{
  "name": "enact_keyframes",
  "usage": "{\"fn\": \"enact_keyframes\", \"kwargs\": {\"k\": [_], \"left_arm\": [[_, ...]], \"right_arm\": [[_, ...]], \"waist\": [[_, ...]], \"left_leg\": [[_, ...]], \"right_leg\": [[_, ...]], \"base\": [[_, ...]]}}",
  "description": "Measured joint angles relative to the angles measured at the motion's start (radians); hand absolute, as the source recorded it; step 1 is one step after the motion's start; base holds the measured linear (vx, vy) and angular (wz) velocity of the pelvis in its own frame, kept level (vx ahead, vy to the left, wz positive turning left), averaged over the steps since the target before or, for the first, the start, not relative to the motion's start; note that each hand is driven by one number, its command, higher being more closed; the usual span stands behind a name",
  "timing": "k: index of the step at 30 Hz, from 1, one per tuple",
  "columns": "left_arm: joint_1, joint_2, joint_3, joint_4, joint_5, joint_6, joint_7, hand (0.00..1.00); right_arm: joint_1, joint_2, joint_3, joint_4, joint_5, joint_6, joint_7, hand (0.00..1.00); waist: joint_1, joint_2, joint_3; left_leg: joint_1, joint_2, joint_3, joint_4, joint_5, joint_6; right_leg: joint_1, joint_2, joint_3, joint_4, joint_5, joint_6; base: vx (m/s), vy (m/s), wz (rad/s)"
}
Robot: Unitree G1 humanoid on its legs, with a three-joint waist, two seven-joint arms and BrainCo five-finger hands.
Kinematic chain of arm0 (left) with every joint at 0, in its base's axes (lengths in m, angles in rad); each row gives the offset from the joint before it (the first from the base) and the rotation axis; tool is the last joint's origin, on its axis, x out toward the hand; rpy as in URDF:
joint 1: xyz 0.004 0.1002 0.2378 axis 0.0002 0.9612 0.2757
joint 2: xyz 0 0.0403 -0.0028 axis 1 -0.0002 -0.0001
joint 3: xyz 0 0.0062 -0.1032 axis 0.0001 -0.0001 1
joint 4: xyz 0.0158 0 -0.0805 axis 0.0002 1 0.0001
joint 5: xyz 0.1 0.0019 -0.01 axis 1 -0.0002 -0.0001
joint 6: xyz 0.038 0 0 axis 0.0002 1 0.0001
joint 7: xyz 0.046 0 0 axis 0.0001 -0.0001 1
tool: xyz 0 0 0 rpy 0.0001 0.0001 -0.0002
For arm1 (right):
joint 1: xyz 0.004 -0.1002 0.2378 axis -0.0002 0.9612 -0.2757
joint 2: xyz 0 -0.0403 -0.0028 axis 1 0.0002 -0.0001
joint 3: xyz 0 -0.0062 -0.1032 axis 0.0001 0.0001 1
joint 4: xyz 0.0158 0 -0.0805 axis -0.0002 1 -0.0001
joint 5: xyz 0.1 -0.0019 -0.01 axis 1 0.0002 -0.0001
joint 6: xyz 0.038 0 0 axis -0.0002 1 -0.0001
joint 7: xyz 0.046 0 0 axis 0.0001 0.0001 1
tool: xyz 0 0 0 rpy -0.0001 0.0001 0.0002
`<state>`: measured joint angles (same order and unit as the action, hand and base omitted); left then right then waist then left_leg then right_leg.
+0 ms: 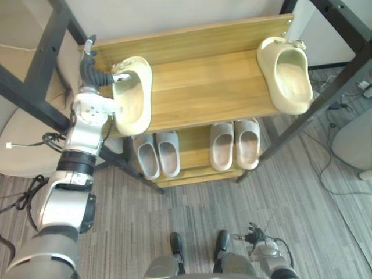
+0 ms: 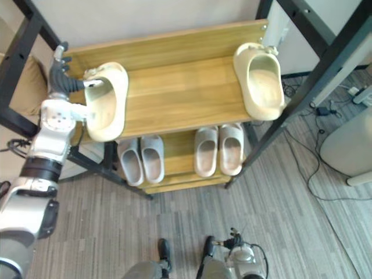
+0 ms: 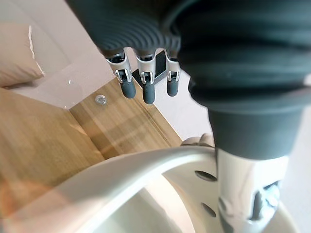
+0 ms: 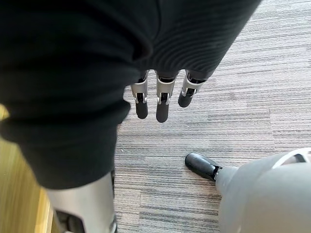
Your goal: Organize the slippers on the shoe rack
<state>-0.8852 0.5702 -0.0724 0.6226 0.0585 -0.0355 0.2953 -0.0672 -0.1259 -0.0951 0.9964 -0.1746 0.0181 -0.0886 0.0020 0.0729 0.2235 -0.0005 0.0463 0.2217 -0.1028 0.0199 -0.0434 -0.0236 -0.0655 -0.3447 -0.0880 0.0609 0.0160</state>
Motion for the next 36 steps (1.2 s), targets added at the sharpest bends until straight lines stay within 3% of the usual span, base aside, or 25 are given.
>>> {"fn": "enact_keyframes", "kwargs": {"k": [36], "left_arm": [[0.015,0.027,0.075,-0.039,0.213,0.026,0.027,0.00]], "right_arm": [[0.008,-0.001,0.021,-0.041,0.000,-0.013,0.002,0.00]], "waist": [[0.008,0.000,0.019]], "left_leg": [[-0.020,0.013,0.017,0.000,0.005,-0.008]], "right_leg": [[-0.031,0.015,0.023,0.000,0.004,-0.012]], "base": [[0.00,0.001,-0.01]]}}
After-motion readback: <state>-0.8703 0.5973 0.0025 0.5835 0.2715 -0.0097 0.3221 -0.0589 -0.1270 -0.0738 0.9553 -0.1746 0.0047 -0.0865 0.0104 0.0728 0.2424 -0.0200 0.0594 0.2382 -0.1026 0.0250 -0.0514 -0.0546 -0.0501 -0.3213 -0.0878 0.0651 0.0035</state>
